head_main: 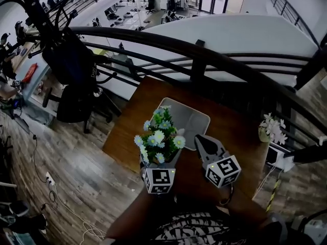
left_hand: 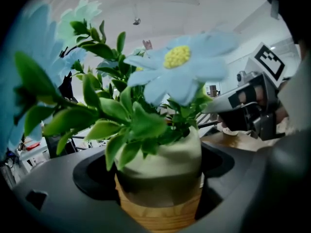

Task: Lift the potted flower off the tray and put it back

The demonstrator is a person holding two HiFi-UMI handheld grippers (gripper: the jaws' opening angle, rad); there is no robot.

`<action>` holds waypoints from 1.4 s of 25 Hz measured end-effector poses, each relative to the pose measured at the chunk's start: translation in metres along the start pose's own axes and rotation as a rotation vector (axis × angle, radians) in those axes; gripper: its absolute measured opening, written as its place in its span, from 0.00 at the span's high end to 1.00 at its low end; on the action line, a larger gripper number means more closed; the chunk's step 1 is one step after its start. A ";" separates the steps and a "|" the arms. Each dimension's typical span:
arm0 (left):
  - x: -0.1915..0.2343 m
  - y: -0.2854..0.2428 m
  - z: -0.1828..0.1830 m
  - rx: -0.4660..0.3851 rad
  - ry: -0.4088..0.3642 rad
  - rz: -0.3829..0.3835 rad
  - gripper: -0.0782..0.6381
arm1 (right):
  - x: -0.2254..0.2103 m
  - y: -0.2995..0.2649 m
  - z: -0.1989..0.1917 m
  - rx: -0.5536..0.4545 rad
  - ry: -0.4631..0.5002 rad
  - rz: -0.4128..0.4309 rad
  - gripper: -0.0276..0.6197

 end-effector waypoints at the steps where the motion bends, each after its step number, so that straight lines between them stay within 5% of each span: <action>1: 0.000 -0.001 0.000 -0.003 -0.002 -0.002 0.16 | 0.000 0.001 0.000 0.000 0.001 -0.003 0.96; 35: -0.010 -0.083 -0.020 0.020 -0.005 -0.022 0.16 | -0.048 -0.017 -0.009 0.036 0.011 -0.038 0.96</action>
Point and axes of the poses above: the fingertips, and each gripper's own axes: y backward along the fingers, x to its left, z out of its top, the point moved 7 cm from there along y, backward along the fingers, and after that the axes turned 6 degrees about x, right-handed, at the moved point
